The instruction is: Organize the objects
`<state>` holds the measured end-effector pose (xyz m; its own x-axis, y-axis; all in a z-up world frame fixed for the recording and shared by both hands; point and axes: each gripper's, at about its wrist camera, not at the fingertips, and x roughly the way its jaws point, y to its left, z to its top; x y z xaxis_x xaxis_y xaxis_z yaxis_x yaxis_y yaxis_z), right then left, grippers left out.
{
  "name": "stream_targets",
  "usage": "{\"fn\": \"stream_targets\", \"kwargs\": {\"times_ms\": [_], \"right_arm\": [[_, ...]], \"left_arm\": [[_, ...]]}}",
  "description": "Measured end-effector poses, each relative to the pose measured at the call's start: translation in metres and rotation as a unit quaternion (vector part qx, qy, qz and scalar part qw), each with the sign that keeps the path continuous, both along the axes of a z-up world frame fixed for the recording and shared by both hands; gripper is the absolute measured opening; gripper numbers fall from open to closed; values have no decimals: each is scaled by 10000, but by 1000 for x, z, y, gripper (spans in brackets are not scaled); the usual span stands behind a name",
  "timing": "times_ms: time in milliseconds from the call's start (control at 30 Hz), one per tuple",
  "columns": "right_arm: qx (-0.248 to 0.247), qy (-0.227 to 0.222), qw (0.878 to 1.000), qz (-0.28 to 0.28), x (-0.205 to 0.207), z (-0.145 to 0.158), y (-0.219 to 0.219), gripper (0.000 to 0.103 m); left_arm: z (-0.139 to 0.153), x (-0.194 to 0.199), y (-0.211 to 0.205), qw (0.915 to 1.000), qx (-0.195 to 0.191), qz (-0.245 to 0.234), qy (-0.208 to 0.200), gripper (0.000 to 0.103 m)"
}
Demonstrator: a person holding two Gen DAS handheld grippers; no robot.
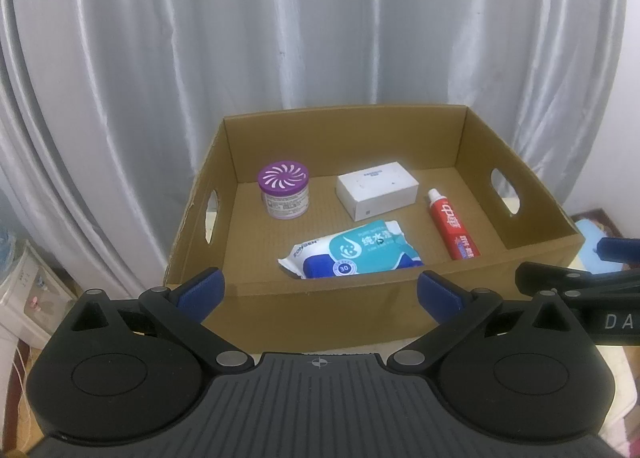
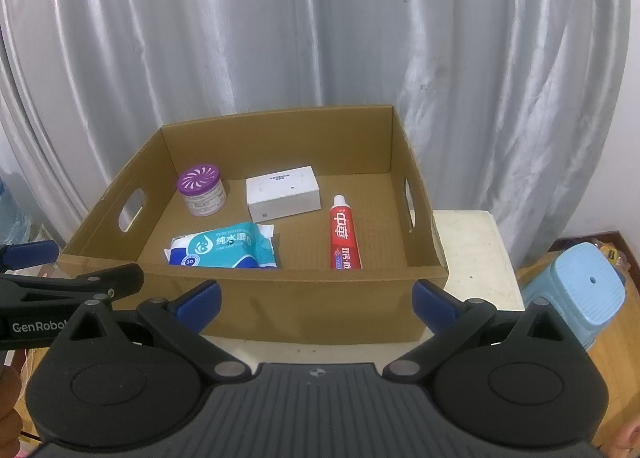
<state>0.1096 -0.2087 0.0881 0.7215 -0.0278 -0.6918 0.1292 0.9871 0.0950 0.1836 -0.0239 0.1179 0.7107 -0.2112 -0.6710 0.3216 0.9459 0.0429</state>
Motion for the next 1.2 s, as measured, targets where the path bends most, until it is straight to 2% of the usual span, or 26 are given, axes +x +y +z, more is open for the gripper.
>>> {"fn": "stream_targets", "kwargs": {"times_ms": [1200], "right_arm": [[102, 36, 9999, -65, -2, -1, -1, 103]], "left_arm": [[1, -2, -2, 10000, 48, 5, -24, 103]]}}
